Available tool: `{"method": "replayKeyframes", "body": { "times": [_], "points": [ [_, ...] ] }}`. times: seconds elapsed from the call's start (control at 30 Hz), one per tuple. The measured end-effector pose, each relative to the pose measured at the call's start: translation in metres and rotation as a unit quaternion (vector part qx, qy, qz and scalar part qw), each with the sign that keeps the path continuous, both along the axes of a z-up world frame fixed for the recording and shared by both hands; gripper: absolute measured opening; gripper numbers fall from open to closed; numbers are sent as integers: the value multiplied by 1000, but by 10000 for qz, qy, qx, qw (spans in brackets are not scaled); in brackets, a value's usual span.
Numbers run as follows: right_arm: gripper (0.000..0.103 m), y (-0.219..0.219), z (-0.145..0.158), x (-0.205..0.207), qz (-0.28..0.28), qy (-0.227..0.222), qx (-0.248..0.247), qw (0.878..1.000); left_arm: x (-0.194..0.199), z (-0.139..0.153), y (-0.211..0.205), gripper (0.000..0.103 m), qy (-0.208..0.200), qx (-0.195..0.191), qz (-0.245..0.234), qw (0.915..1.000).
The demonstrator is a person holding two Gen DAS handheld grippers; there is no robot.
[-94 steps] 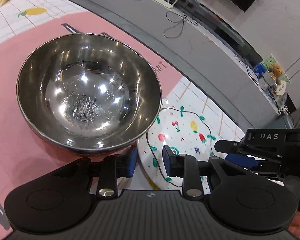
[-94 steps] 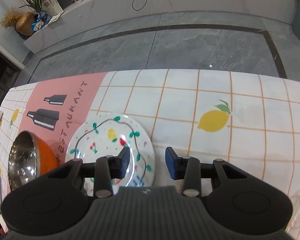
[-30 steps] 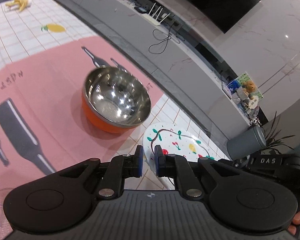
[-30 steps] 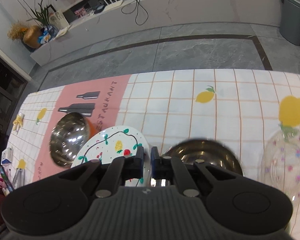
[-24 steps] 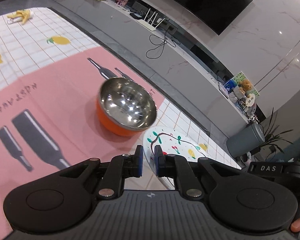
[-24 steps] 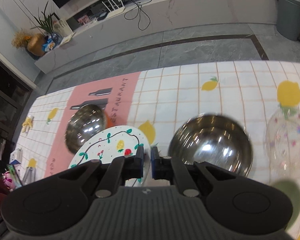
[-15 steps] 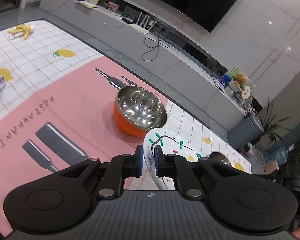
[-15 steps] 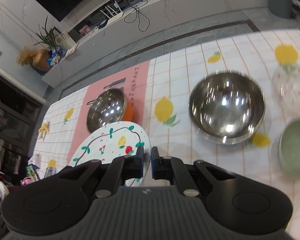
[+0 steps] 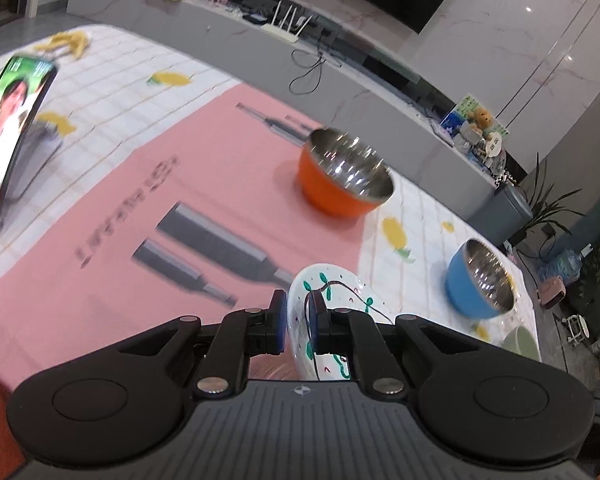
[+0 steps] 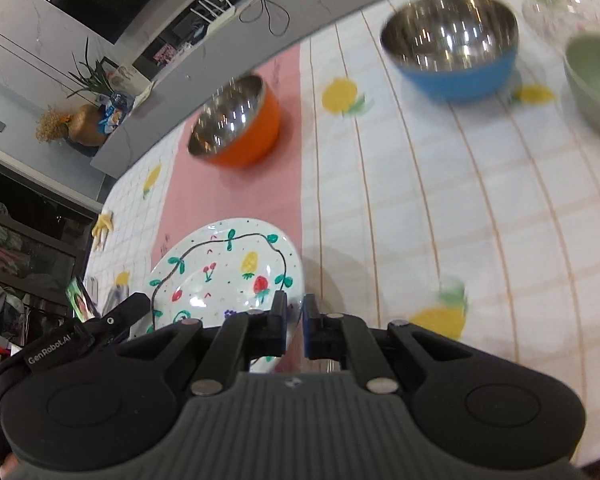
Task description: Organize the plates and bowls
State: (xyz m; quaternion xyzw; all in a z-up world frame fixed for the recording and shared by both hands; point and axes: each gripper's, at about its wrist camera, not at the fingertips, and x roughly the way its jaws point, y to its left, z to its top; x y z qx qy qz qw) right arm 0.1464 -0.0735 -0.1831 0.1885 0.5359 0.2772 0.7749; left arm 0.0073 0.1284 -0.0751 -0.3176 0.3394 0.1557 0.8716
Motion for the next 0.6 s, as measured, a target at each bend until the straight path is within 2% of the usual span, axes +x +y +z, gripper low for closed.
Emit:
{"method": "replayKeyframes", "body": {
  "times": [0.13,0.37,0.6],
  "points": [
    [6,1,-14,-13,31,4,-160,9999,-13,-20,5,12,101,-198,-28,9997],
    [5,-1,-18,-23,43,-277,-478,9985,-20,-39,2,12,246,-258,-181,9992],
    [6,7,-22,-31,183,-512,-755,9957,-19,-41,-6,12,461,72,-313,9984]
  ]
}}
